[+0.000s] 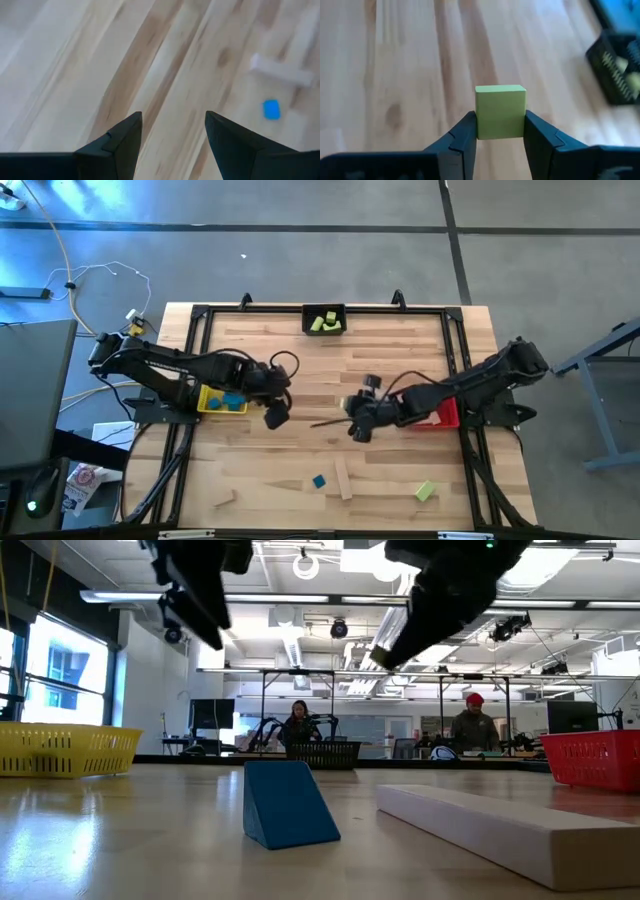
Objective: Sort & place blocks by color
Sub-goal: Put the light green block into the black bin
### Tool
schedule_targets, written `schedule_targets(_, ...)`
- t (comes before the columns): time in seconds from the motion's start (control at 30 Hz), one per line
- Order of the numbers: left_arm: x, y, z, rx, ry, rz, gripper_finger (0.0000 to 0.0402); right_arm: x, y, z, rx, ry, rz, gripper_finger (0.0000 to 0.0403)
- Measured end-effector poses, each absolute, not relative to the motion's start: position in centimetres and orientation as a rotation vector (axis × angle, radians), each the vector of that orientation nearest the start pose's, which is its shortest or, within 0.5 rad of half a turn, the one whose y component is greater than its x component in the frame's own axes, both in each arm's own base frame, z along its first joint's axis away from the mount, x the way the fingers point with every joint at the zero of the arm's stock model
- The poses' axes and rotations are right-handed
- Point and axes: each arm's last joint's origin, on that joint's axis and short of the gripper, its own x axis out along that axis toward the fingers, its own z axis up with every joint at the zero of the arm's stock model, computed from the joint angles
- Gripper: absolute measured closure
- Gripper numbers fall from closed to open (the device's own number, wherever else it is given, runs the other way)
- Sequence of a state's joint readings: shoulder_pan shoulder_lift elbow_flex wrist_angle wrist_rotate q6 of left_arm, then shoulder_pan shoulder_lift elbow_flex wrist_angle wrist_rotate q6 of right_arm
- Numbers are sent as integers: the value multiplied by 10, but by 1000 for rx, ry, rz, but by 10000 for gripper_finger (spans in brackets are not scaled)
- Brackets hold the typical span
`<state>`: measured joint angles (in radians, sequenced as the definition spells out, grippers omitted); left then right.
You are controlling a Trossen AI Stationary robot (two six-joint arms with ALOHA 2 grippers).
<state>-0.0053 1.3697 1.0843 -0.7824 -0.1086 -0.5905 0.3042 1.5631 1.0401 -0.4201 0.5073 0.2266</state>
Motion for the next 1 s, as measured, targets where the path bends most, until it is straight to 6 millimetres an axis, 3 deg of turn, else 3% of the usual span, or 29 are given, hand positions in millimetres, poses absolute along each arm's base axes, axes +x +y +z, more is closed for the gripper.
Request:
schedule_targets(0.33, 284, 24, 280, -517, 750, 409, 197, 324, 58, 236, -414, 694, -303, 295)
schedule_targets(0.67, 290, 54, 291, -532, 579, 453, 197, 331, 35, 246, -712, 689, -460, 295)
schedule_targets(1.0, 293, 80, 304, -522, 405, 473, 197, 338, 16, 255, -891, 680, -475, 295)
